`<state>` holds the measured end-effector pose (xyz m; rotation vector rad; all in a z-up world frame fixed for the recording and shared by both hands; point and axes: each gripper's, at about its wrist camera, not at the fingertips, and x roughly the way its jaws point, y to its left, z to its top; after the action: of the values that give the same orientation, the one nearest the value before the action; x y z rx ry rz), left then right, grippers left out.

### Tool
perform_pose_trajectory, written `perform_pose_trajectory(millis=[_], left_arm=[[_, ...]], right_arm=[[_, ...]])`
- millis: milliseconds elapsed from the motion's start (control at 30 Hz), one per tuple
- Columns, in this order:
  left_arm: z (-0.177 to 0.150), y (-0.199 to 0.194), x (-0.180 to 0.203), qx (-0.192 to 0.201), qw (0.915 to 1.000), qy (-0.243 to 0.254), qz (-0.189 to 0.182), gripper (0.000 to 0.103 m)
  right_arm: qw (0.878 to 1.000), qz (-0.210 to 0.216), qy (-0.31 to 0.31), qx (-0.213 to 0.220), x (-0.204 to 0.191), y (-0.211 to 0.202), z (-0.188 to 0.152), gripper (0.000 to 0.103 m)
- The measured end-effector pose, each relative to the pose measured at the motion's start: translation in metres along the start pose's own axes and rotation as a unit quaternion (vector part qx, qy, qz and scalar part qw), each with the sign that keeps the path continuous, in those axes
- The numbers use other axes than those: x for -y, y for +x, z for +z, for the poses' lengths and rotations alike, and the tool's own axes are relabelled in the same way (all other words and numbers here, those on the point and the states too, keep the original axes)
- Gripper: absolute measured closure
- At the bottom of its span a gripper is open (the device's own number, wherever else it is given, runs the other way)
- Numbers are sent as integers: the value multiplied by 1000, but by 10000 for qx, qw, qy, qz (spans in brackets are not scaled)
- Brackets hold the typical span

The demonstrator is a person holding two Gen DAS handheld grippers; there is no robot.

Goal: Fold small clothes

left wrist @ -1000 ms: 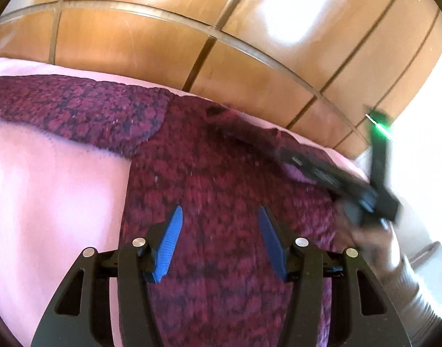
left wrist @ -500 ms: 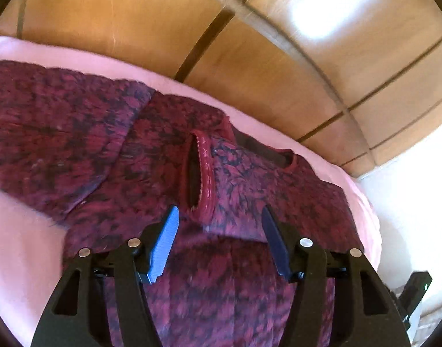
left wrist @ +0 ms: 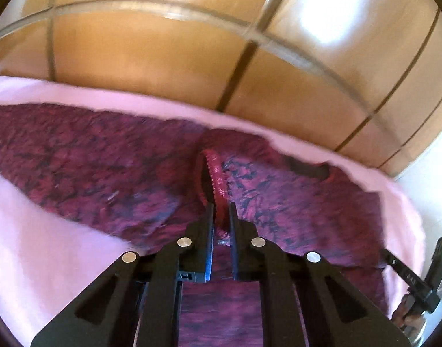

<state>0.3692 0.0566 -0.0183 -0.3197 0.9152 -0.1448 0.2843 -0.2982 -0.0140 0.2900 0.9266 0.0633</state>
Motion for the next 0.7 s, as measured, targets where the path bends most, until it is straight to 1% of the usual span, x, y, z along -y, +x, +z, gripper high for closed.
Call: perform_pose_trajectory(millis=[33, 100, 200, 233, 267, 333, 400, 433, 467, 500, 533, 567, 600, 633, 700], left_arm=[[-6, 8, -3, -82, 9998, 69, 163, 94], [-18, 24, 0, -160, 9986, 240, 440, 94], [-26, 21, 8, 76, 9965, 515, 659, 94], [-27, 16, 9, 129, 9966, 480, 652, 93], [-28, 10, 6, 159, 9976, 395, 554, 94], [-30, -5, 1, 230, 9984, 322, 396, 93], [-34, -15, -3, 289, 9982, 310, 432, 93], [-36, -21, -9, 319, 9986, 209, 363, 93], [-38, -27, -16, 362, 9987, 109, 336, 91], [-40, -31, -19, 399, 9986, 36, 358, 84], [-42, -37, -28, 428, 9983, -91, 379, 74], [-44, -42, -38, 440, 9980, -236, 383, 69], [-45, -48, -49, 496, 9971, -408, 408, 61], [-45, -53, -58, 537, 9962, -518, 438, 58], [-43, -60, -78, 535, 9945, -748, 500, 57]], right_arm=[[9998, -158, -84, -17, -2, 11, -3, 72], [9995, -243, -50, 204, -2, 18, -8, 71], [9989, -382, -127, 260, -7, 16, -9, 71], [9987, -407, -161, 245, -8, 16, -8, 71], [9986, -427, -197, 222, -9, 15, -7, 70], [9972, -616, -369, 189, -16, 8, -3, 66], [9958, -698, -471, 353, -26, -6, 0, 52], [9954, -634, -525, 483, -34, -11, 1, 49], [9953, -566, -582, 519, -41, -14, 1, 47], [9952, -493, -658, 522, -50, -15, 1, 46], [9948, -420, -768, 524, -63, -13, 0, 45], [9942, -397, -855, 523, -73, -11, -1, 42], [9934, -398, -941, 528, -81, -6, -2, 40], [9927, -403, -1015, 521, -90, 1, -5, 39], [9929, -432, -1028, 422, -99, 16, -14, 35]])
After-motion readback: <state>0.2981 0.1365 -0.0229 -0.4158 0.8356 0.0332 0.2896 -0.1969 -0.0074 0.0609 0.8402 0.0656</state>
